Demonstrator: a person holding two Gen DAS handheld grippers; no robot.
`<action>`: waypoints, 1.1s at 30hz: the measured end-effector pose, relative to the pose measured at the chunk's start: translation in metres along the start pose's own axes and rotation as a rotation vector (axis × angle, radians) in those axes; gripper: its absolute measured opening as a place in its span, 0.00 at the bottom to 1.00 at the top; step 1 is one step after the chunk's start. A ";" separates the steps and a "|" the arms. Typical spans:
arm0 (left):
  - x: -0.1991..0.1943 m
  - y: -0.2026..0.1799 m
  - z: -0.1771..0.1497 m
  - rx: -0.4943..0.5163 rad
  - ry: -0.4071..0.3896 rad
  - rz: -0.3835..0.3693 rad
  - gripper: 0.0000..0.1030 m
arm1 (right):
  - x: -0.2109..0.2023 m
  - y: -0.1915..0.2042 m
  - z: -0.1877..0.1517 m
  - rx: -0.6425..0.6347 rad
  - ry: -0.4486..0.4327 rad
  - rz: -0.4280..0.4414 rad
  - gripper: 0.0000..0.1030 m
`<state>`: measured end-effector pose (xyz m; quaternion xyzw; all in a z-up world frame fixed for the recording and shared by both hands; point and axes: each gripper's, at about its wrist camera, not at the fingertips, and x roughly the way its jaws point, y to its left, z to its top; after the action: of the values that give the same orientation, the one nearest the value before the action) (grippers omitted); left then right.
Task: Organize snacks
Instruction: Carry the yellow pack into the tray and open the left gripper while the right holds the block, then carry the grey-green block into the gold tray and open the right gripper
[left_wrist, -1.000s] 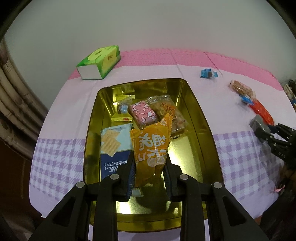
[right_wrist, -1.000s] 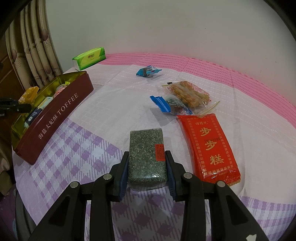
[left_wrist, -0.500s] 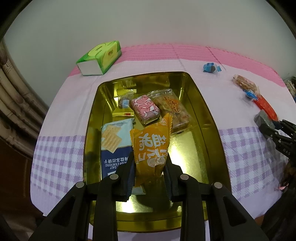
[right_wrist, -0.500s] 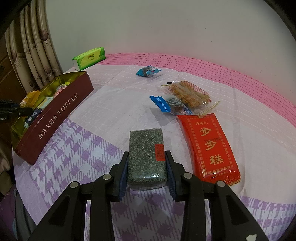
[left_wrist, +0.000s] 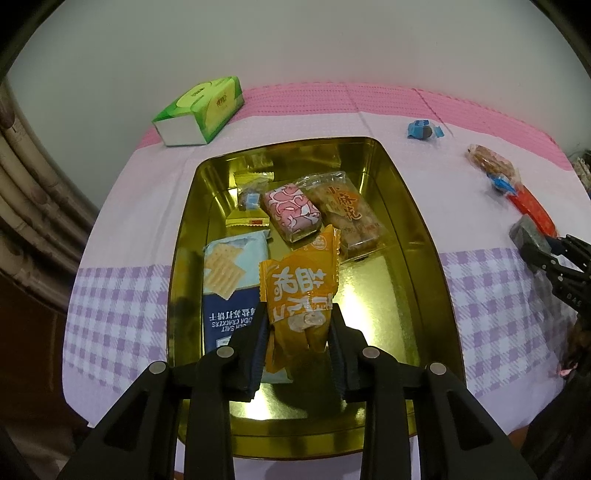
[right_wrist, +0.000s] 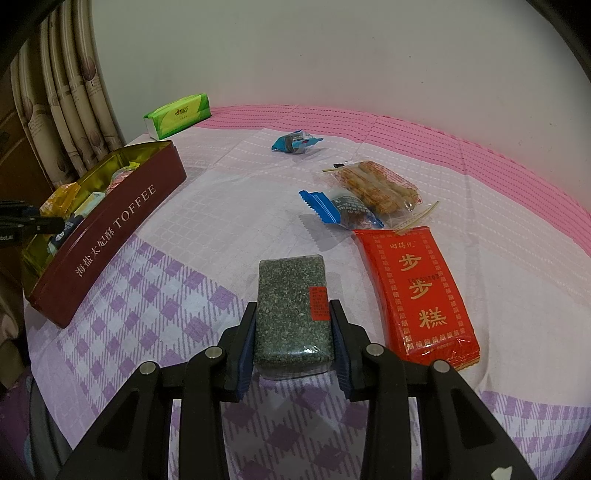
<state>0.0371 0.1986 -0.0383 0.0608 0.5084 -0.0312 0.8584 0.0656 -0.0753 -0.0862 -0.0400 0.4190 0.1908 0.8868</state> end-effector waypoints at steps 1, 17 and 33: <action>0.000 0.001 0.000 -0.003 0.002 -0.001 0.31 | 0.000 0.000 0.000 0.000 0.000 0.000 0.33; -0.021 0.000 -0.006 -0.013 -0.030 0.021 0.37 | 0.000 0.000 0.000 -0.001 0.000 -0.003 0.33; -0.066 0.013 -0.033 -0.158 -0.053 0.148 0.37 | 0.001 0.006 0.004 0.015 0.040 -0.029 0.32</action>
<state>-0.0220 0.2156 0.0045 0.0298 0.4807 0.0708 0.8735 0.0666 -0.0690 -0.0841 -0.0433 0.4374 0.1742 0.8812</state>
